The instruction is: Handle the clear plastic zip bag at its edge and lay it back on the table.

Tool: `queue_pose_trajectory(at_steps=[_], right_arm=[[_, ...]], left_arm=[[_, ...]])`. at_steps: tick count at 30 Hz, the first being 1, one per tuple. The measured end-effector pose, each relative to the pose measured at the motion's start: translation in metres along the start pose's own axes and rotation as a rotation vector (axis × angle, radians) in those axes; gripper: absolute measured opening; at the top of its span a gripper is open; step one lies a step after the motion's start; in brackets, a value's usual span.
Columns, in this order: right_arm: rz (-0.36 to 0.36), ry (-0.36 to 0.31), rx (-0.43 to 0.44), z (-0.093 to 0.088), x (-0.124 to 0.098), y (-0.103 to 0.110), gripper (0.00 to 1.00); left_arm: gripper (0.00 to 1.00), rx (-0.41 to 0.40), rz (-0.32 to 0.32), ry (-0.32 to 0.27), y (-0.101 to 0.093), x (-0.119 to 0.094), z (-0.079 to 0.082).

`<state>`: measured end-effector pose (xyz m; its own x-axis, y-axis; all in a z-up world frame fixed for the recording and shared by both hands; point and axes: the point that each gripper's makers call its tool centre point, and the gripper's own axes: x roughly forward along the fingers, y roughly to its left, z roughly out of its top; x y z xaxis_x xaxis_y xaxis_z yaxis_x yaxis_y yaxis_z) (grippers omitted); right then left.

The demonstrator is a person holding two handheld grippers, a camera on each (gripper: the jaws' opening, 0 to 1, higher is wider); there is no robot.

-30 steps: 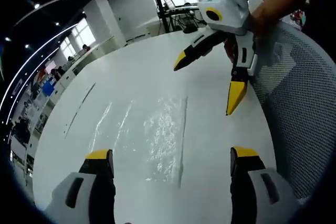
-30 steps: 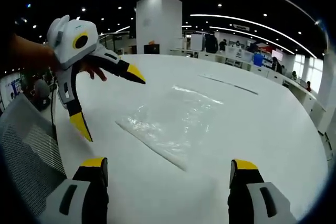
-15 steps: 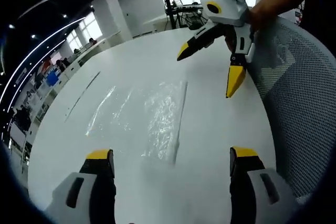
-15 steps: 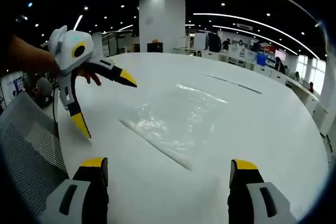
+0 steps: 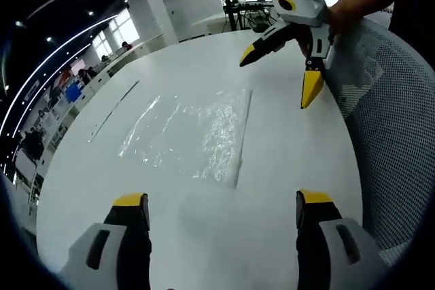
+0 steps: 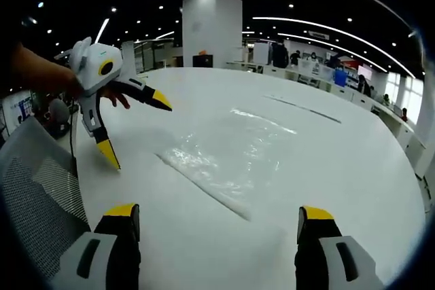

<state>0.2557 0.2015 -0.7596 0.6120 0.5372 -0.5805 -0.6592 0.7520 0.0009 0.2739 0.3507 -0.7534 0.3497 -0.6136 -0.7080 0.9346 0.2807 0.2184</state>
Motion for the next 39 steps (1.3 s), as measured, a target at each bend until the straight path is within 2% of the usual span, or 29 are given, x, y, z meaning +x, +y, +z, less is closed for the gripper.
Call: queue_pose_trajectory(at_steps=[7,23,26,33,39], right_arm=[[-0.004,0.002,0.001,0.000,0.000,-0.001,0.97],[0.011,0.011,-0.017,-0.001,0.001,0.004,0.97],[0.013,0.009,-0.012,-0.001,0.001,0.004,0.97],[0.011,0.008,-0.009,-0.001,0.001,0.003,0.96],[0.005,0.008,-0.007,-0.001,0.001,0.002,0.95]], left_arm=[[0.87,0.028,-0.022,-0.016,-0.005,0.009,0.013],[0.79,0.053,-0.055,-0.019,-0.013,0.012,0.017],[0.74,0.063,-0.066,-0.019,-0.014,0.015,0.018],[0.47,0.074,-0.134,-0.019,-0.018,0.021,0.021],[0.31,0.072,-0.147,-0.004,-0.014,0.023,0.020]])
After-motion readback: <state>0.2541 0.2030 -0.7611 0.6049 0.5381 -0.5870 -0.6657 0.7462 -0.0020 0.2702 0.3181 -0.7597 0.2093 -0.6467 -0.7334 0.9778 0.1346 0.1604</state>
